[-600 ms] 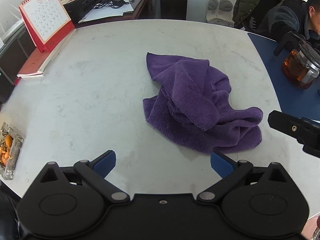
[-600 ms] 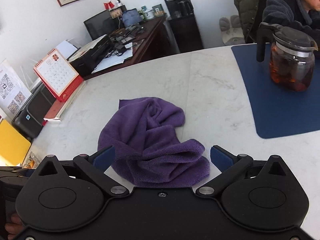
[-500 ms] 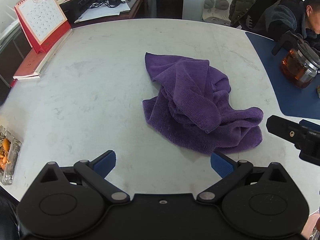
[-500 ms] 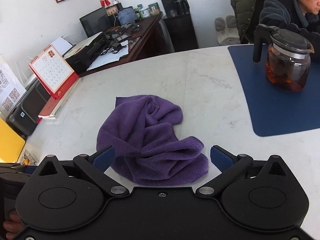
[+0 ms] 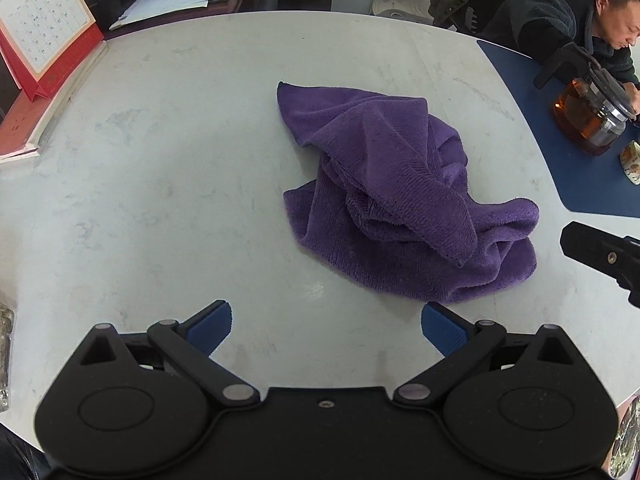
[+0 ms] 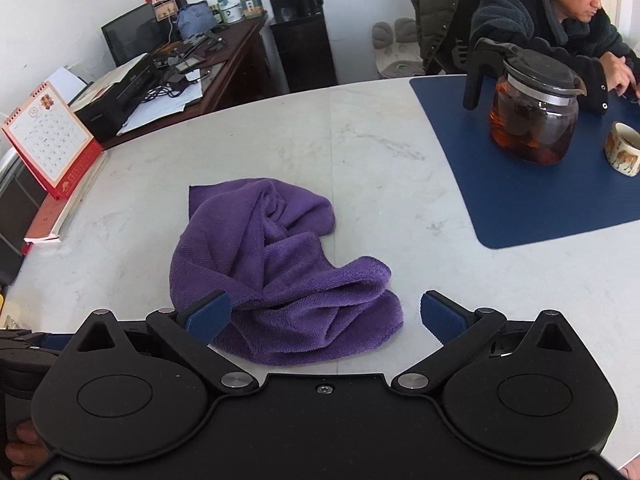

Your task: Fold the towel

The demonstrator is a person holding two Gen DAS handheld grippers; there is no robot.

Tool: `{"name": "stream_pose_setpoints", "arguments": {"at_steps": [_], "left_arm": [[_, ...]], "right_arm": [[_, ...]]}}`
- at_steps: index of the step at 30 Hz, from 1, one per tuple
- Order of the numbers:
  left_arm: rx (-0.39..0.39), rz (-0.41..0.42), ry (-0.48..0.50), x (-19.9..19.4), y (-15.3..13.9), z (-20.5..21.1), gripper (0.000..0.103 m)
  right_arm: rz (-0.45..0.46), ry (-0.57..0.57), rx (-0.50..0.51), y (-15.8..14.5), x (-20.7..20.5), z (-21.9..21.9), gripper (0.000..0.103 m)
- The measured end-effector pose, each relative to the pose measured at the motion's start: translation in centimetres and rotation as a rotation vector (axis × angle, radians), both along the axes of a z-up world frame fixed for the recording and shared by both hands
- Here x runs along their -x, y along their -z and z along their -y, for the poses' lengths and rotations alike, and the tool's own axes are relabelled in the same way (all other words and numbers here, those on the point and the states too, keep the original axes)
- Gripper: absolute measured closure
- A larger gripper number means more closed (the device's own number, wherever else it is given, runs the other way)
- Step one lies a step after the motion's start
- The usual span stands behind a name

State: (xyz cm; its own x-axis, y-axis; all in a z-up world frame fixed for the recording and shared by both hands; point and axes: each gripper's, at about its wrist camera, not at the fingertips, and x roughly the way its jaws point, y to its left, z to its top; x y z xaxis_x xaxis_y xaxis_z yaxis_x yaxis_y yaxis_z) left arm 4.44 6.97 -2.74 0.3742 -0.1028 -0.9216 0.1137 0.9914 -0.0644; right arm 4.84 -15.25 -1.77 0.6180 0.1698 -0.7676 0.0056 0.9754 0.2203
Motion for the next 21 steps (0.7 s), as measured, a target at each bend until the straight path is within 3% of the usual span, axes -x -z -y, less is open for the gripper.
{"name": "stream_pose_setpoints", "arguments": {"at_steps": [8, 21], "left_arm": [[-0.002, -0.007, -0.018, 0.0, 0.0, -0.4, 0.001], [-0.017, -0.018, -0.022, 0.4, -0.3, 0.8, 0.001]], "right_arm": [[-0.027, 0.016, 0.036, 0.2, -0.2, -3.7, 0.0], [-0.017, -0.018, 0.019, 0.2, -0.9, -3.0, 0.0]]}}
